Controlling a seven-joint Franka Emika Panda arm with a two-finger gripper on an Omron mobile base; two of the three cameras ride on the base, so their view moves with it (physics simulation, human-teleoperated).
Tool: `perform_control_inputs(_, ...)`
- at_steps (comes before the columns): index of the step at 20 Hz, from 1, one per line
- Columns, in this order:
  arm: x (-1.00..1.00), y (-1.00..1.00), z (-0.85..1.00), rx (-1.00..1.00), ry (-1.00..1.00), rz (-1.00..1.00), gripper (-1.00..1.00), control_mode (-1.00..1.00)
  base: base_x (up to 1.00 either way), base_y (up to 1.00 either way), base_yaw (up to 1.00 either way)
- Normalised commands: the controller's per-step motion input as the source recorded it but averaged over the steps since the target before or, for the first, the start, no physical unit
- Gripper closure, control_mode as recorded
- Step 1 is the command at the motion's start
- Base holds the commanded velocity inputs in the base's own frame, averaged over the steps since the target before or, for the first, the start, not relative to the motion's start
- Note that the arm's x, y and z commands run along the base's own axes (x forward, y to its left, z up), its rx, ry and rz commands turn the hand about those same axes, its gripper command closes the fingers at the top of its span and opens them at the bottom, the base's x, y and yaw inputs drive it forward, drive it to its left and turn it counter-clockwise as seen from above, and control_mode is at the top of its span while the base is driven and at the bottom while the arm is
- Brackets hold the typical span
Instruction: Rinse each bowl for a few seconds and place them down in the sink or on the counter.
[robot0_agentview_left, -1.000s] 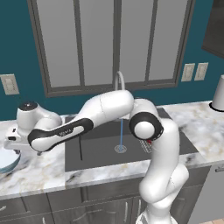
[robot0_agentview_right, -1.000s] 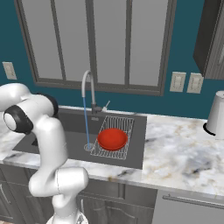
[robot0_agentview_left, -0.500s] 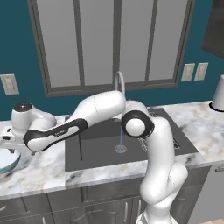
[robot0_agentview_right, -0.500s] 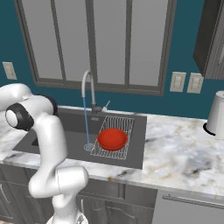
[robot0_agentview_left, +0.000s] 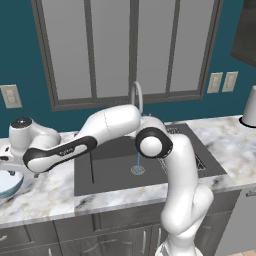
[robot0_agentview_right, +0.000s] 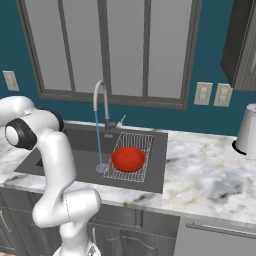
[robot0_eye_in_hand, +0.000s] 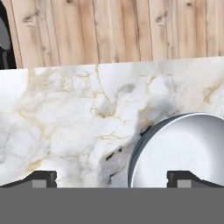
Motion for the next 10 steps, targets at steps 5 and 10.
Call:
perform_control_inputs(5,0.00,0.00,-0.15,0.00,0.00,-0.01,-1.00,-1.00,0.00,0.00,0.00)
perform_control_inputs(10,0.01,0.00,-0.20,0.00,0.00,-0.01,-1.00,-1.00,0.00,0.00,0.00)
